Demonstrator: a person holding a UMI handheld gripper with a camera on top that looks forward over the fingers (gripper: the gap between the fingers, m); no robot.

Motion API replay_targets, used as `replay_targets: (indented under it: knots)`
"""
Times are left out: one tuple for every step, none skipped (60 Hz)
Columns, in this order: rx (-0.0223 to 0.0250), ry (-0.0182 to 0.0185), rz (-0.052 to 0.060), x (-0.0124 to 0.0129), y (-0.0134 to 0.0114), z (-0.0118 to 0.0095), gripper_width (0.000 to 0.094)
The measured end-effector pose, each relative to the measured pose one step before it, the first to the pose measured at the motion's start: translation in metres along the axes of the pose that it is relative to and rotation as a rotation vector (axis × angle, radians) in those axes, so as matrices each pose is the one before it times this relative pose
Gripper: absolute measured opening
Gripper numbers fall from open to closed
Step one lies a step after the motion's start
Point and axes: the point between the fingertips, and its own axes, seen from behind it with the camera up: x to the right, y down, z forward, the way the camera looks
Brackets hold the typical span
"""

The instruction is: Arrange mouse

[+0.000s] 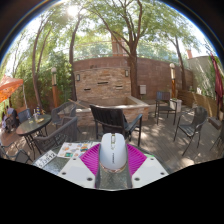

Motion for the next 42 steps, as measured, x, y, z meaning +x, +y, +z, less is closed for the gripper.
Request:
replay_targets:
  knots:
    - [-0.01912, 0.01798, -0.0051, 0.01694, 0.01034, 0.00114, 0.0359]
    - [-0.02438, 0.01684, -0.0039, 0.01137, 0.00684, 0.00354, 0.0358]
    - [-0.0217, 0.01472, -0.0053, 0.02103, 0.02348, -0.00251, 0.0357]
    - [-0.02669, 0.01416, -0.0029, 0.01362, 0.0133, 0.00271, 0.0357]
    - [-0.02166, 0.01155, -0.0027, 0.02139, 0.02425, 0.00449, 0.0357]
    - [-0.02889, 0.00867, -0.0014, 0.00485, 0.00255, 0.00144, 0.0358]
    - [-0.02782, 0.00756, -0.0073, 0.01017, 0.01371, 0.00411, 0.0358]
    - [-0.02631, 0.00824, -0.0096, 0.00992, 0.01405, 0.00418, 0.0357]
    - [-0.02359, 0.01097, -0.0129, 0.01308, 0.02011, 0.00593, 0.0357]
    - [-0.02457, 0.00722, -0.0085, -0.00029, -0.00254, 0.00001, 0.0356]
    - [-0.02211, 0.00592, -0.0082, 0.00501, 0.00926, 0.00224, 0.0357]
    - [-0.01669, 0.00371, -0.0063, 0.01123, 0.02289, 0.00735, 0.0358]
    - [-0.01547, 0.00063, -0.0014, 0.0062, 0.02186, 0.00946, 0.0358]
    - [-0.01148, -0.00413, 0.0051, 0.00061, -0.001, 0.00041, 0.0359]
    - [-0.01543, -0.00244, 0.003, 0.00262, 0.00626, 0.00295, 0.036]
    - [-0.01354, -0.0019, 0.0044, 0.00245, 0.00508, 0.00228, 0.0362]
    - [-0.01162, -0.00189, 0.0047, 0.00181, 0.00476, 0.00193, 0.0364]
    - [-0.01155, -0.00224, 0.0057, 0.00102, 0.00437, 0.00219, 0.0365]
    - [-0.01121, -0.00293, 0.0064, 0.00104, 0.00437, 0.00156, 0.0378]
    - [-0.00911, -0.00375, 0.0061, -0.00035, 0.00708, 0.00632, 0.0397]
    - [-0.00676, -0.0036, 0.0042, 0.00432, 0.00823, -0.0022, 0.0415]
    - [-0.00879, -0.00431, 0.0056, 0.0003, 0.00319, 0.00212, 0.043]
    - [-0.01151, -0.00397, 0.0043, 0.00024, 0.00352, 0.00231, 0.0455]
    - [-0.01007, -0.00477, 0.0027, -0.00028, 0.00274, 0.00074, 0.0476]
    - [0.00667, -0.00524, -0.0004, -0.00039, -0.00105, -0.00124, 0.0489]
    - [0.00685, -0.00158, -0.0013, -0.00001, -0.00219, -0.0013, 0.0503]
    - [0.00272, 0.00491, -0.0008, 0.00181, -0.00104, -0.00178, 0.0519]
    - [-0.00245, 0.00745, -0.0019, 0.00185, -0.00143, -0.00203, 0.0543]
    - [0.00785, 0.0067, -0.0033, 0.00135, -0.00272, -0.00349, 0.0579]
    - [0.01063, 0.00393, -0.0045, 0.00175, 0.00334, -0.00504, 0.0626]
    - [0.00756, 0.00178, -0.0041, -0.00055, -0.00195, -0.00362, 0.0677]
    - [0.00739, 0.00006, -0.0043, -0.0015, -0.00915, -0.00264, 0.0734]
    - [0.00521, -0.00151, -0.0035, -0.00072, -0.00235, -0.0044, 0.0787]
    - [0.00426, -0.00113, -0.0019, -0.00061, -0.00195, -0.00462, 0.0829]
    - [-0.00559, 0.00064, 0.0001, 0.00155, -0.0088, -0.00427, 0.0859]
    - [0.00331, 0.00086, 0.0, -0.00155, 0.00196, -0.00477, 0.0871]
    - [0.00342, -0.00054, 0.0008, -0.00068, 0.00077, -0.0055, 0.0864]
    - [0.00335, -0.00014, 0.0009, -0.00044, -0.00086, -0.00609, 0.0858]
    - [0.00344, 0.00048, 0.0009, -0.00027, -0.00124, -0.0058, 0.0853]
    - [0.00289, 0.00055, 0.0012, -0.00041, -0.00134, -0.00685, 0.085]
    - [0.00147, 0.00105, 0.0005, -0.00182, -0.00687, -0.00678, 0.0846]
    - [0.00522, 0.00127, -0.0001, -0.00039, -0.00101, -0.00732, 0.0847]
